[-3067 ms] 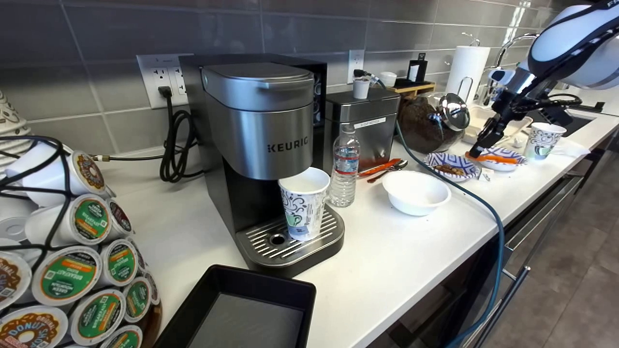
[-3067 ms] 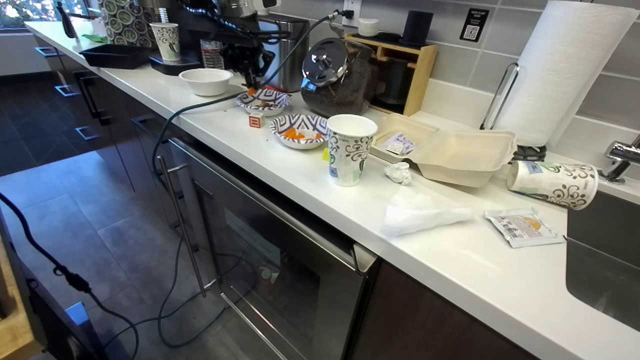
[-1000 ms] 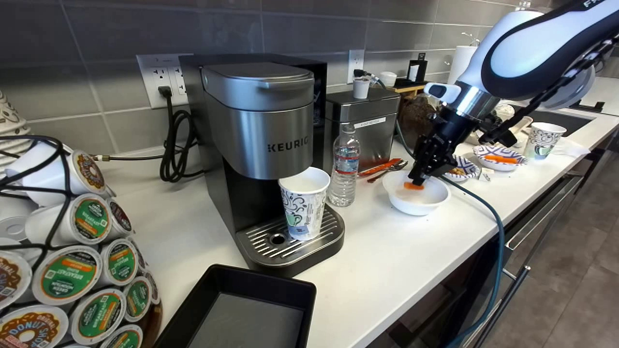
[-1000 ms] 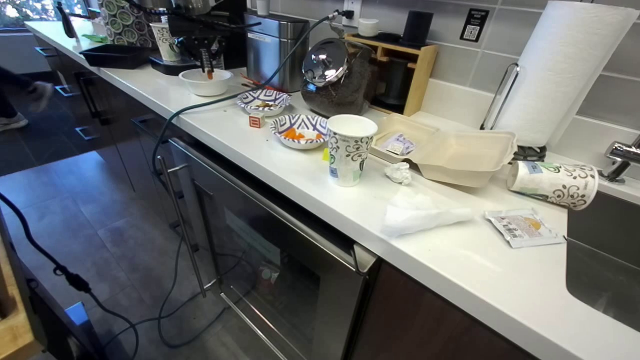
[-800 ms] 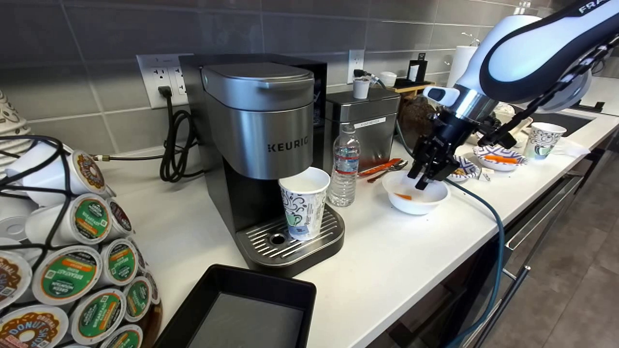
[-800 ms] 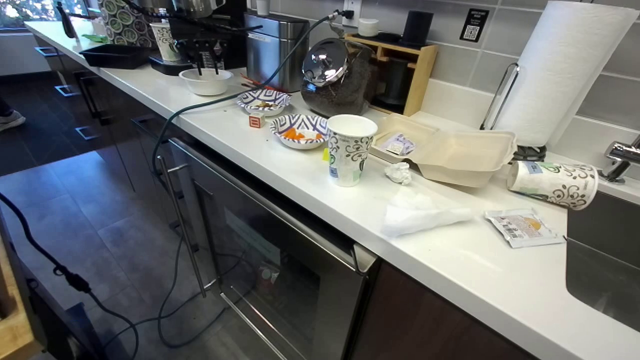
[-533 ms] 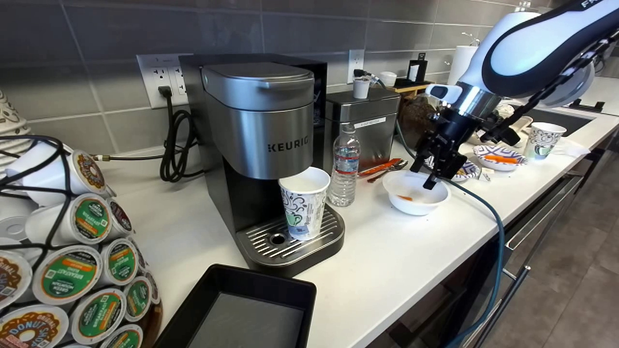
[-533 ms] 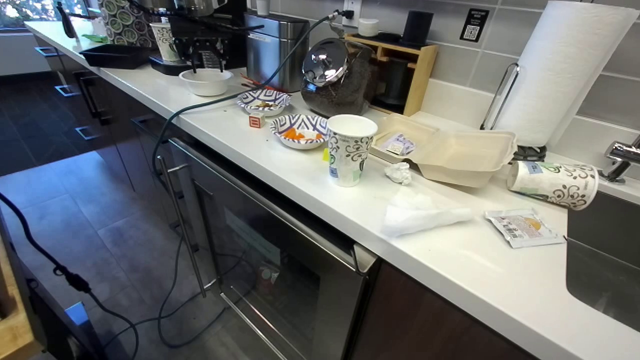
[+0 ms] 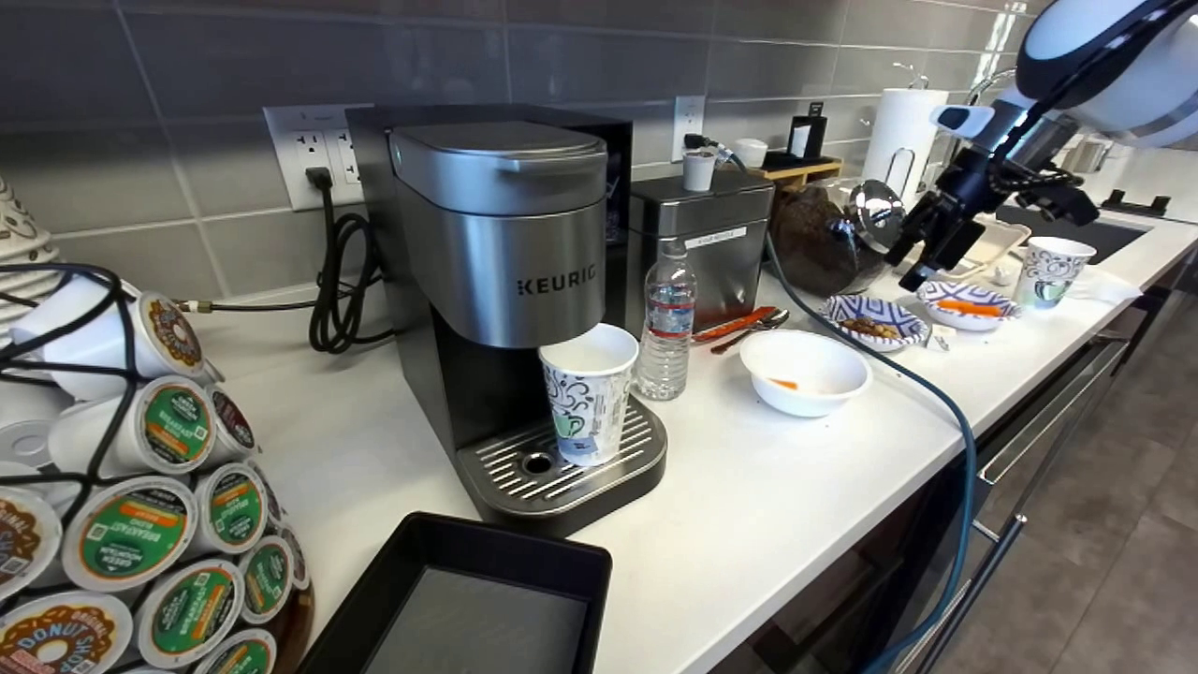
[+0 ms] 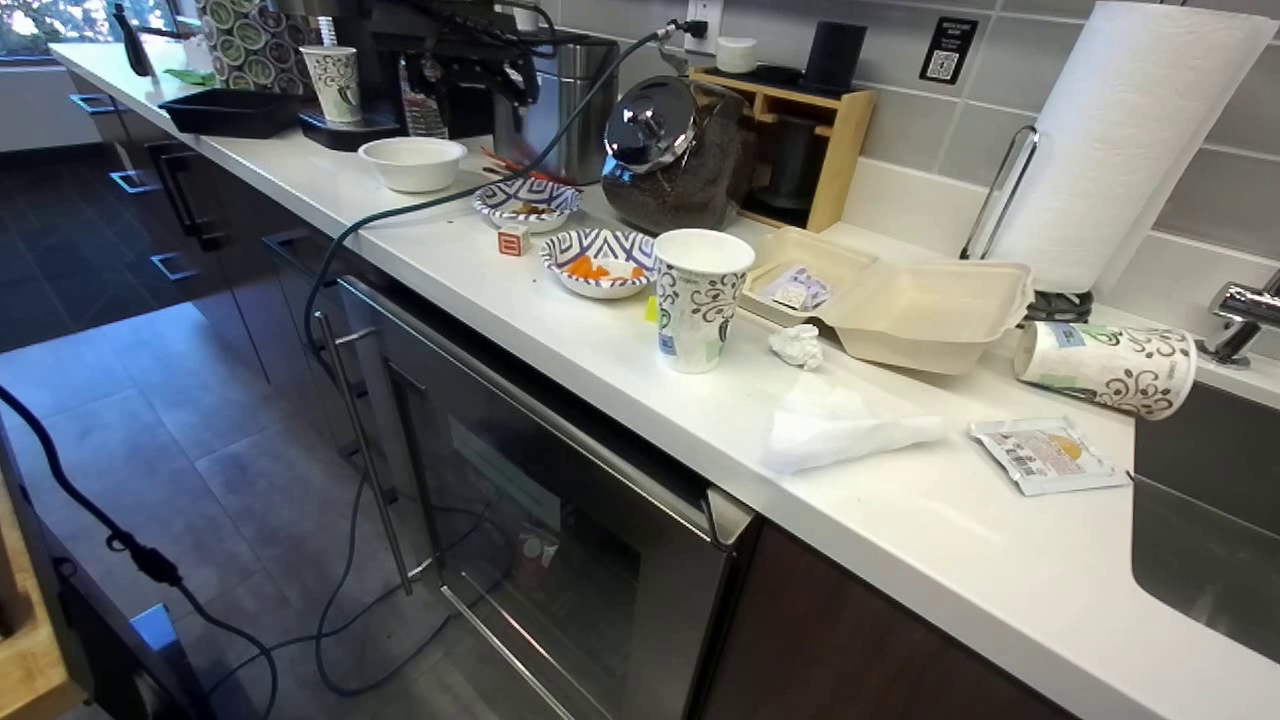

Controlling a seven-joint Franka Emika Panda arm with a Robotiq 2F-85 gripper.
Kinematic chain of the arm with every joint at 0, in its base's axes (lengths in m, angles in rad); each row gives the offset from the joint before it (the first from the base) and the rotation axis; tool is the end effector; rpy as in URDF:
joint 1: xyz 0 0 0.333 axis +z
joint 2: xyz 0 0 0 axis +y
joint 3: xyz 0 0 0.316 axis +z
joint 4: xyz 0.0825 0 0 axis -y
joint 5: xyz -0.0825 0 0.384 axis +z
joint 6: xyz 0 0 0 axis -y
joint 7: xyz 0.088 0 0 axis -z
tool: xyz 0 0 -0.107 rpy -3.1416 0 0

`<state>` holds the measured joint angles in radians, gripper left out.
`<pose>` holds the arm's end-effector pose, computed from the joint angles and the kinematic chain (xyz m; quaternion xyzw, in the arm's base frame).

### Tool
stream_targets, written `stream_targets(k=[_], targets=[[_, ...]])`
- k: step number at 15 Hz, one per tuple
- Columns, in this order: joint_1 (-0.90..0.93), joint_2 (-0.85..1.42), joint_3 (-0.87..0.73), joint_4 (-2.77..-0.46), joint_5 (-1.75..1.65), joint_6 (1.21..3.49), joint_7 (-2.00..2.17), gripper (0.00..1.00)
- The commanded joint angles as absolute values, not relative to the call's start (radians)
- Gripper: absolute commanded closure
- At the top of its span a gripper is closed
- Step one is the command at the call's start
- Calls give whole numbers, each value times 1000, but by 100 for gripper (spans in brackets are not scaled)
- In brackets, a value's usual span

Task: Put two orange objects from the black and white bowl into the white bowl.

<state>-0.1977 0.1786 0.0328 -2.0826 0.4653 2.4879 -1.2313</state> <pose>0.5869 -0.1003 0.3635 -0.9168 -0.3477 -0.1887 0.0542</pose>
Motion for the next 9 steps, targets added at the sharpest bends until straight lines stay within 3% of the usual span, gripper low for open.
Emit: stream_targets(k=[1, 9], targets=[[-249, 247, -47, -2025, 488, 2492, -1169, 0], [-278, 360, -182, -1954, 242, 2688, -891, 0]])
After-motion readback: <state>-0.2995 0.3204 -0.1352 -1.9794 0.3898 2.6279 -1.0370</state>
